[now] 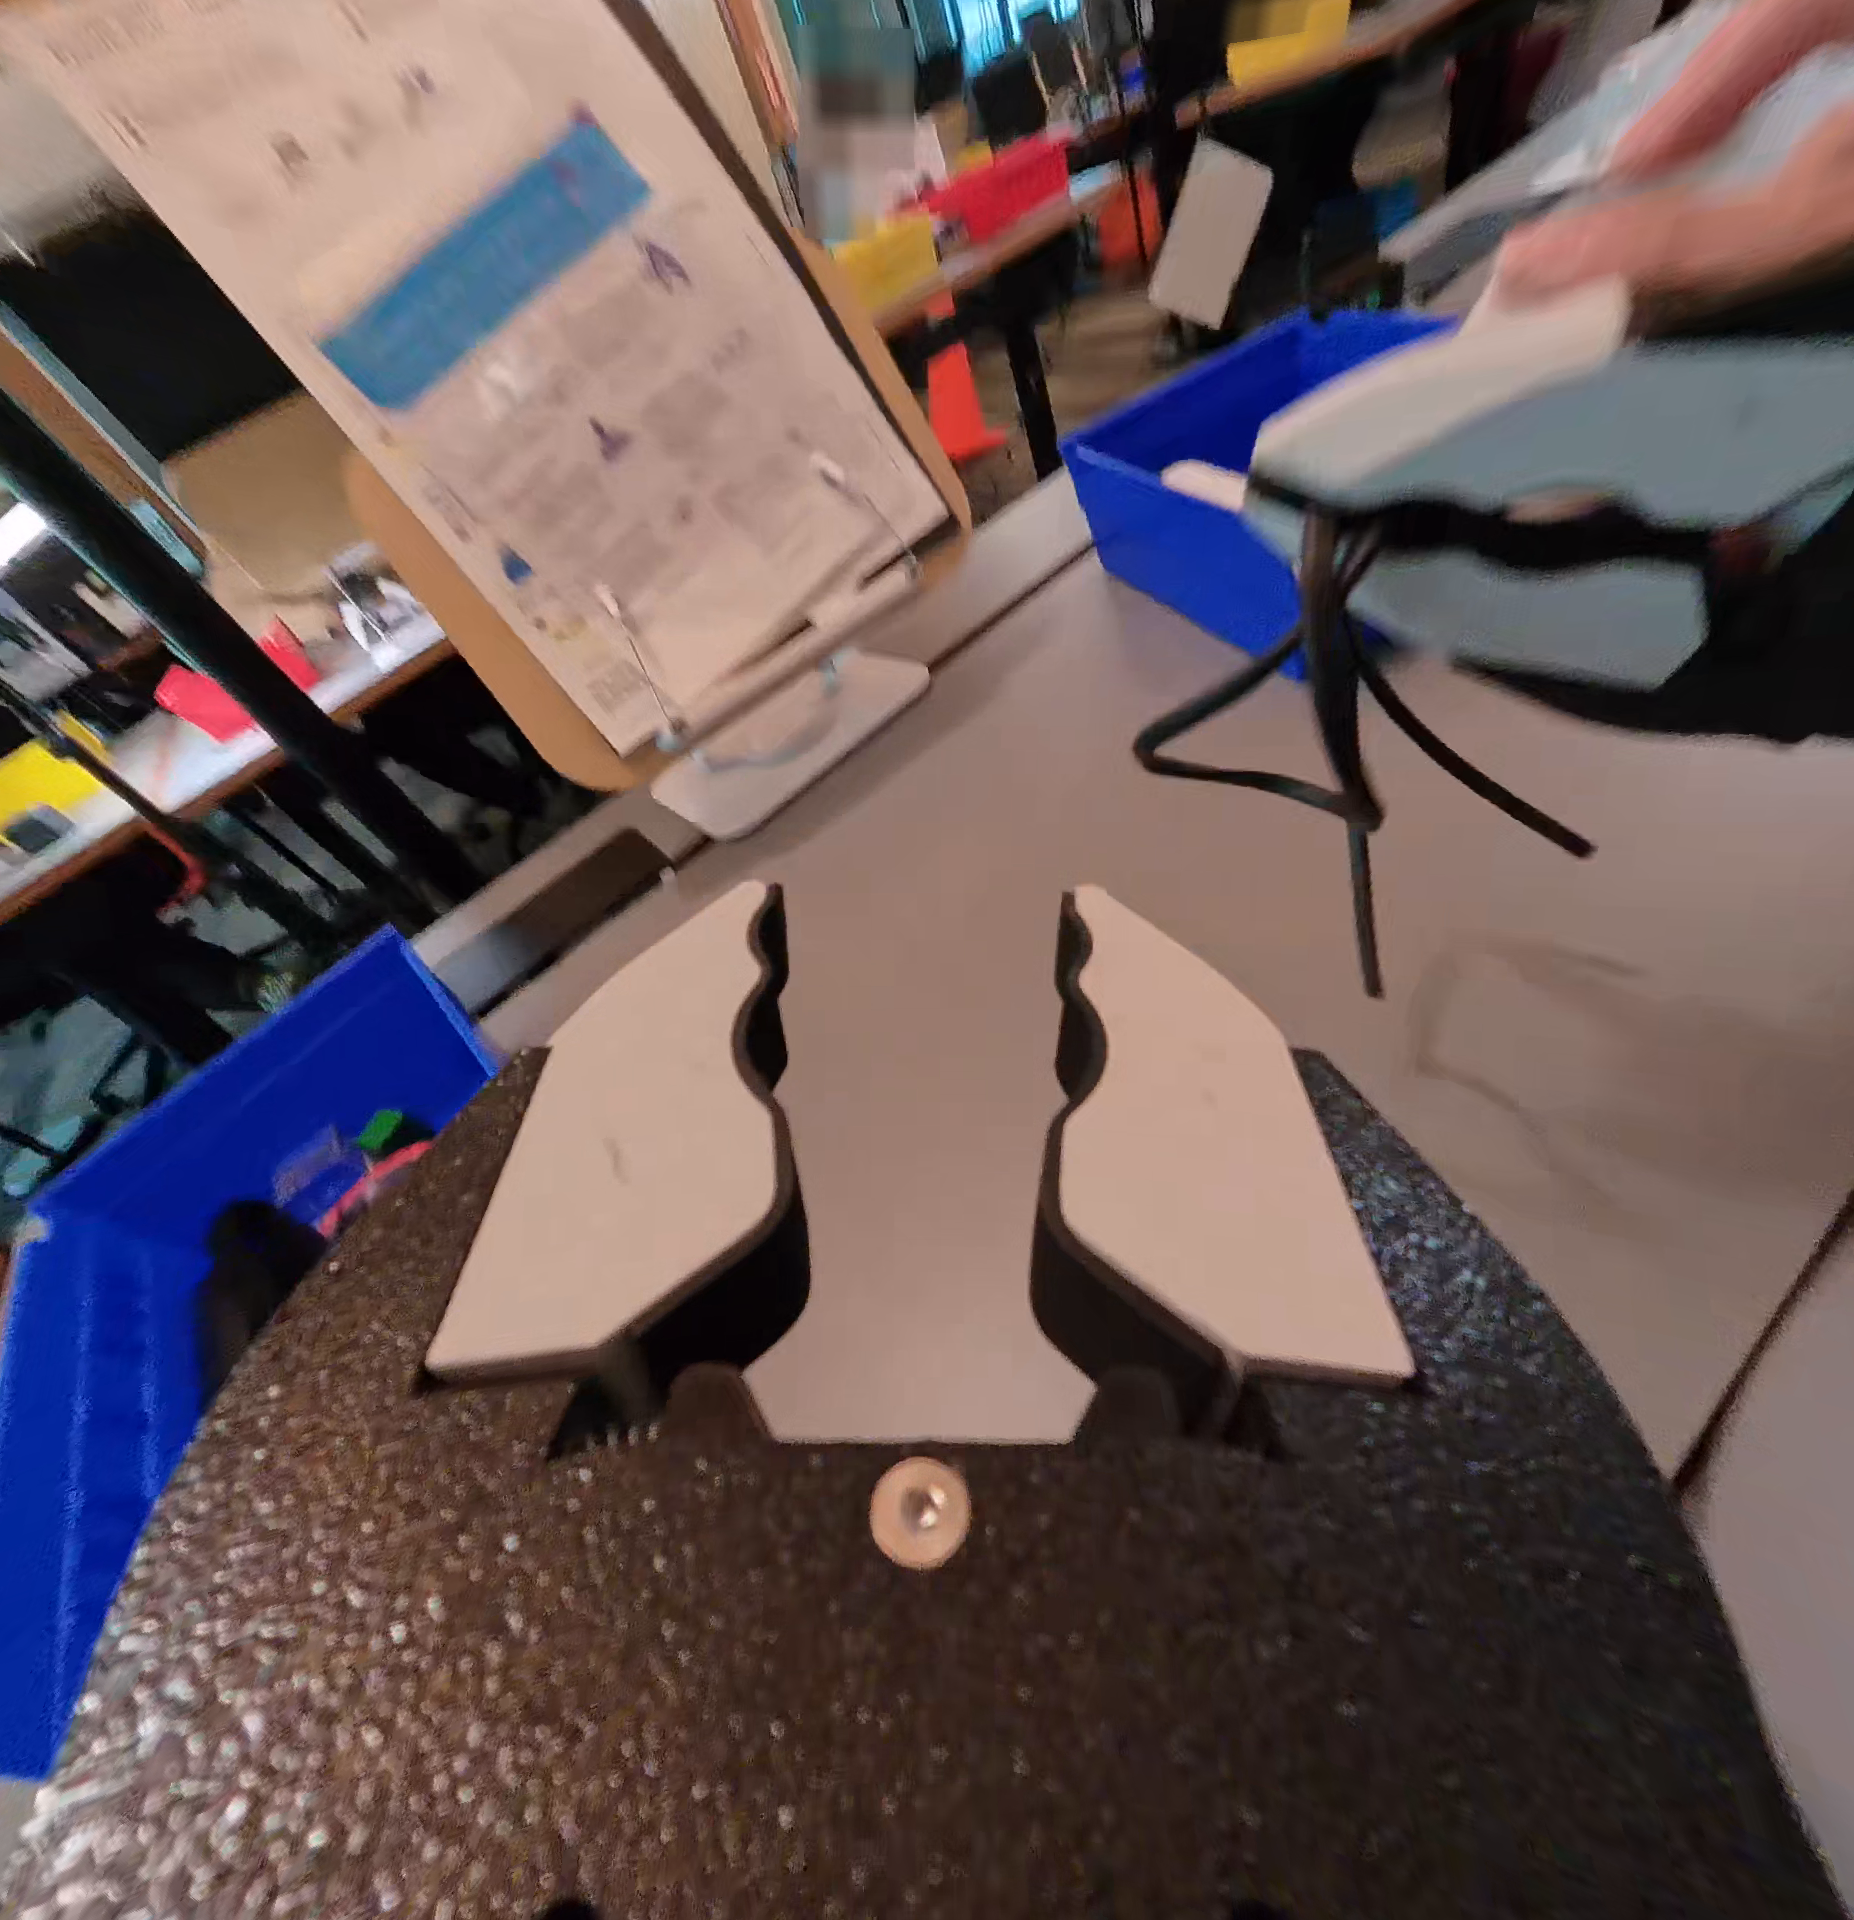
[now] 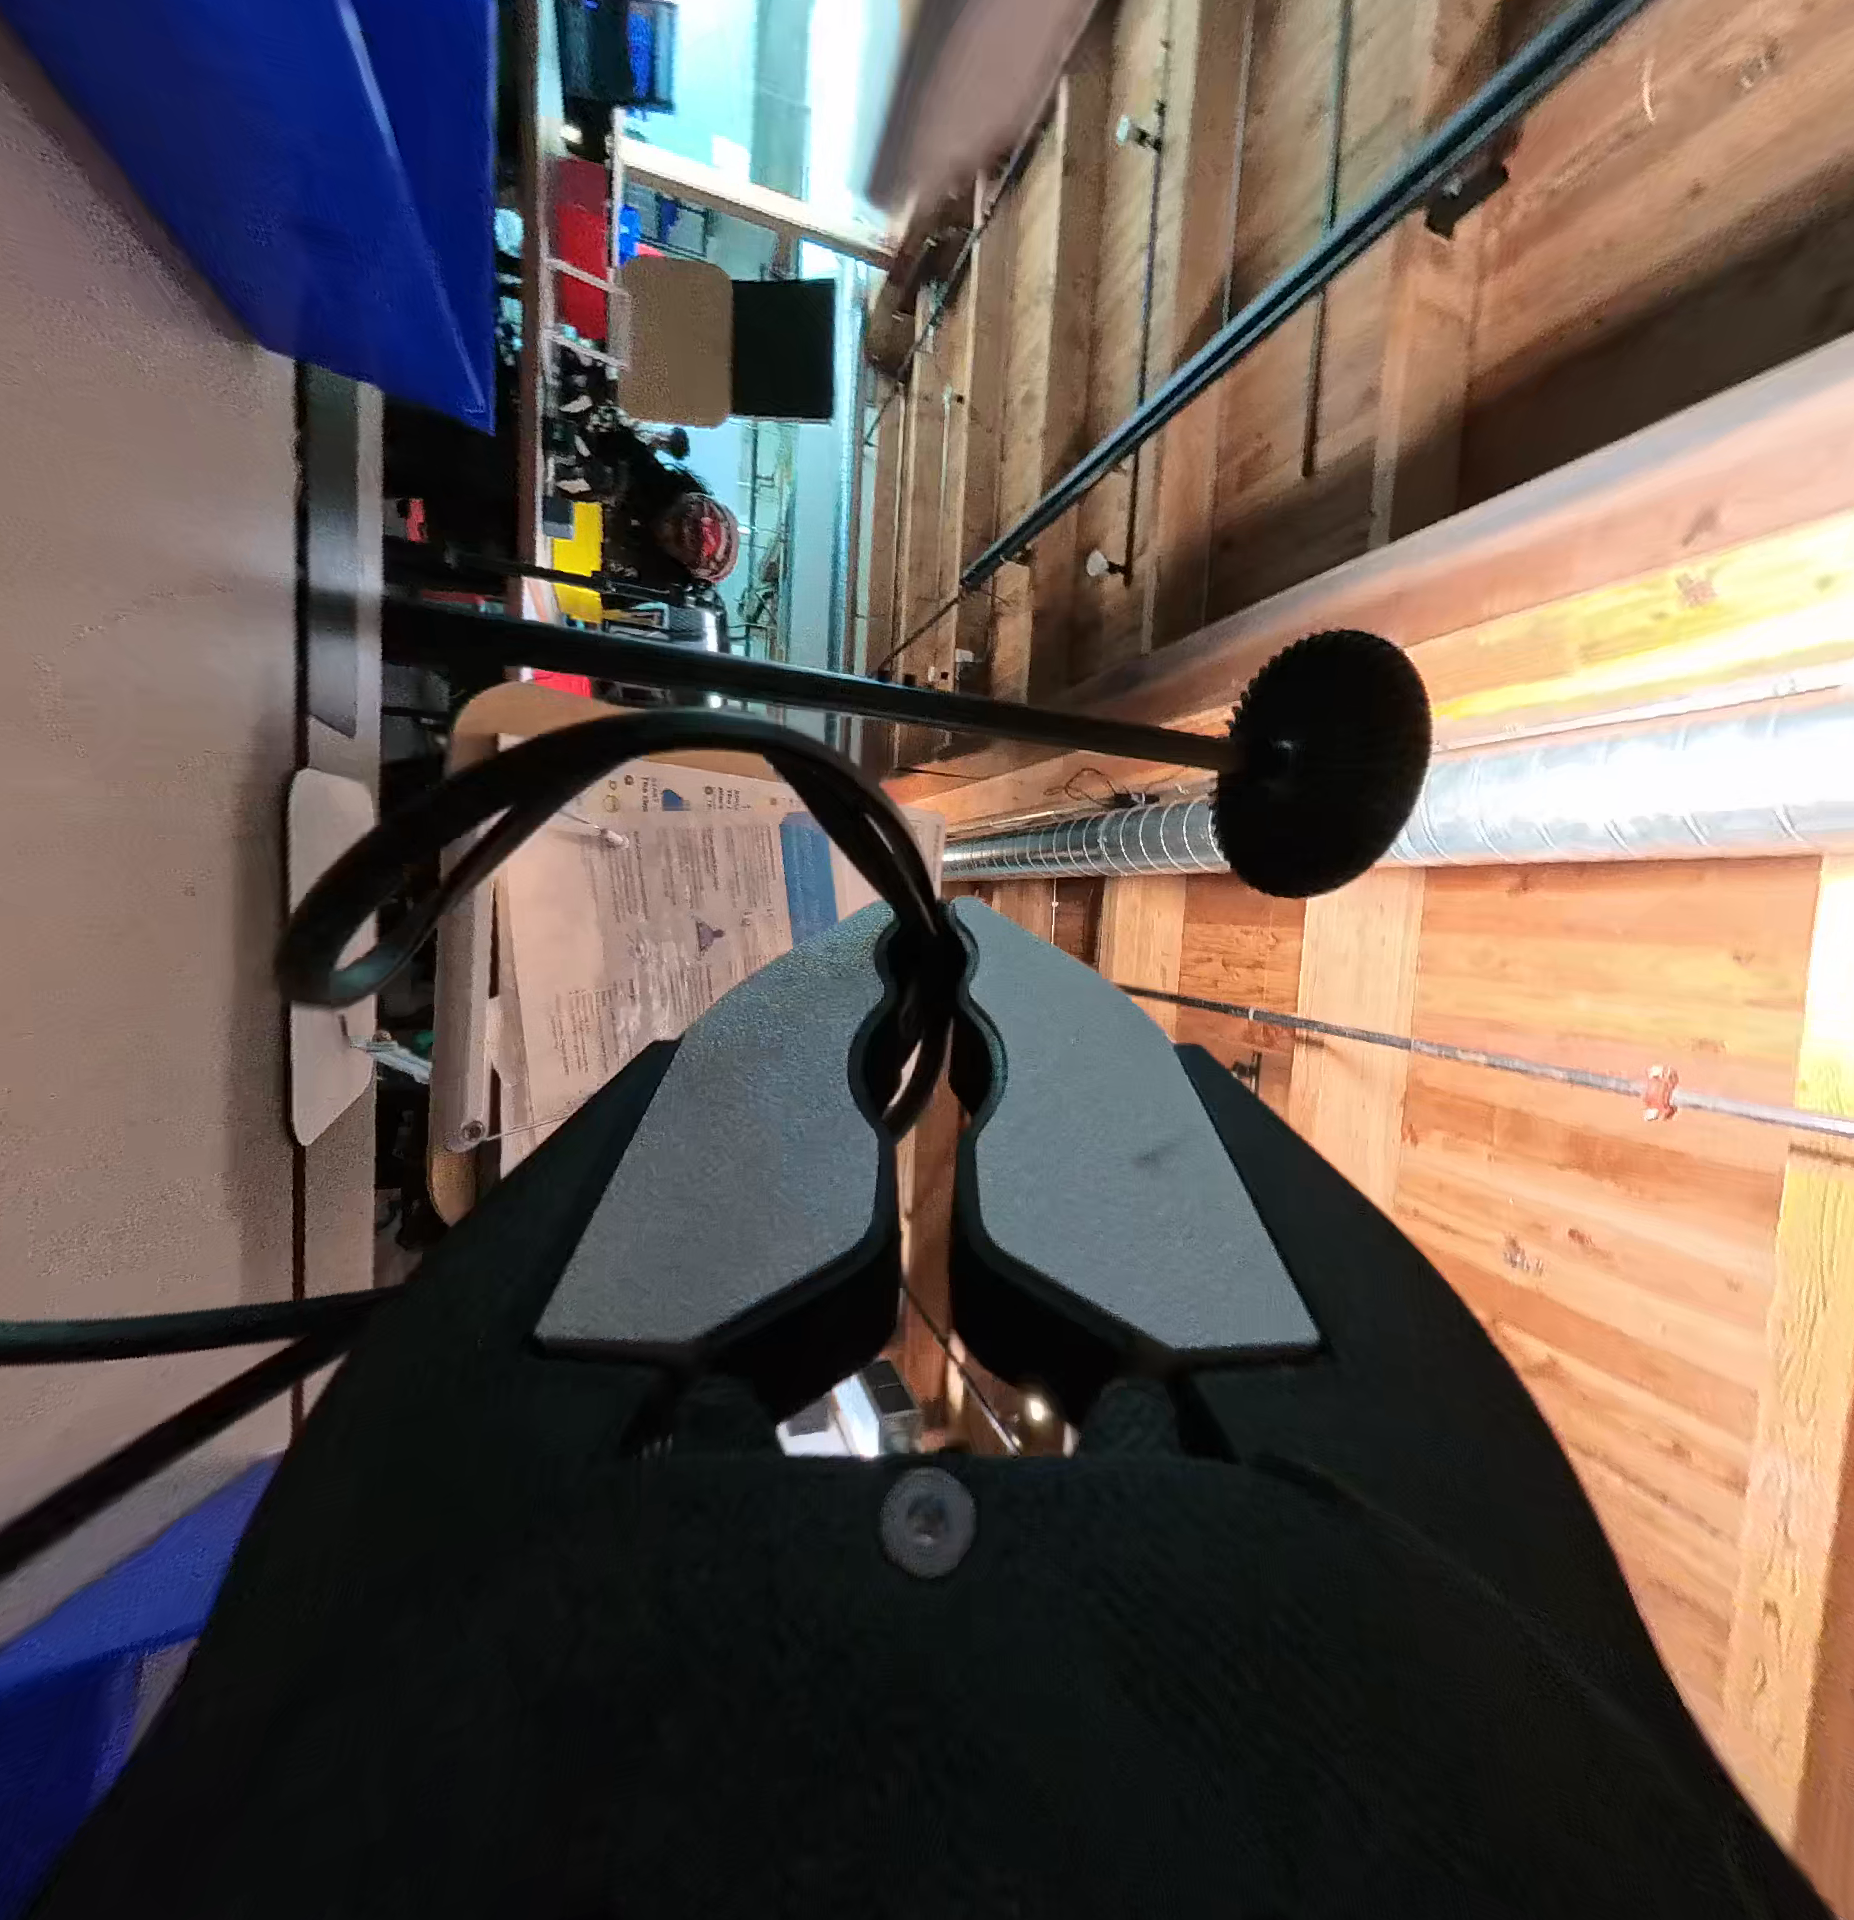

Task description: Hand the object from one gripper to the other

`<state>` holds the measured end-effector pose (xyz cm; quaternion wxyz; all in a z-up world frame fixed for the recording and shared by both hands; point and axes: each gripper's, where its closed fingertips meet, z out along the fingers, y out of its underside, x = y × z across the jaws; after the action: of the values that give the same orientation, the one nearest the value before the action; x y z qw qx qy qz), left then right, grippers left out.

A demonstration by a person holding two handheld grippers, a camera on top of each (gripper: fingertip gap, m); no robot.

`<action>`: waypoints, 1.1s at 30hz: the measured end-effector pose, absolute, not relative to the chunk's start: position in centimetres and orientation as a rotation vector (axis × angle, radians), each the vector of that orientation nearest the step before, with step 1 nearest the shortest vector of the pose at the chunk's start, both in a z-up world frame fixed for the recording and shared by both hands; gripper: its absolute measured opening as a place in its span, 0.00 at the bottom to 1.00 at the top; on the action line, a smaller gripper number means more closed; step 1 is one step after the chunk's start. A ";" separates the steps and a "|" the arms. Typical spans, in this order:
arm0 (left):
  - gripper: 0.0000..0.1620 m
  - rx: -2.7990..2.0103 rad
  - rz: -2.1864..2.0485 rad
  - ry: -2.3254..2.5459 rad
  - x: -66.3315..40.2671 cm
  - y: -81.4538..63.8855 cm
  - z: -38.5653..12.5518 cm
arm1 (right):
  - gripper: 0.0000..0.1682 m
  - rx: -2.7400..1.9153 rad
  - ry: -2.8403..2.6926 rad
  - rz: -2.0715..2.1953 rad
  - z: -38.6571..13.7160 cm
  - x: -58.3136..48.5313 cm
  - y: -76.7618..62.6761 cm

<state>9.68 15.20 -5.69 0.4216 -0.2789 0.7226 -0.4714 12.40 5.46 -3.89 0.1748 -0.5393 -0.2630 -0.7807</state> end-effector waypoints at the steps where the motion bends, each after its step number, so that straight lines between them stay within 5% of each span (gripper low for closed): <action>1: 0.30 -0.653 -1.209 1.792 9.3 14.5 -5.1 | 0.02 -1.542 -0.779 -2.223 -4.4 12.4 5.8; 7: 0.26 -0.419 -1.110 2.008 7.7 9.1 -8.4 | 0.02 -1.570 -0.909 -2.191 -6.5 11.2 8.2; 14: 0.05 -0.403 -0.883 1.973 9.5 9.6 -10.0 | 0.03 -1.581 -0.890 -2.052 -7.5 10.3 9.3; 21: 0.04 -0.494 -1.109 1.671 9.9 12.7 -4.8 | 0.23 -1.618 -0.476 -1.439 -6.0 9.6 8.9; 33: 0.04 -0.333 -1.551 1.535 6.3 12.3 -0.1 | 0.21 -1.596 -0.074 -0.699 -5.6 8.8 9.1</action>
<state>6.29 12.35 -0.09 0.4504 -0.1347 0.6208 -0.6273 8.84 9.08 -5.57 0.6432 -0.7007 -0.0324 -0.3070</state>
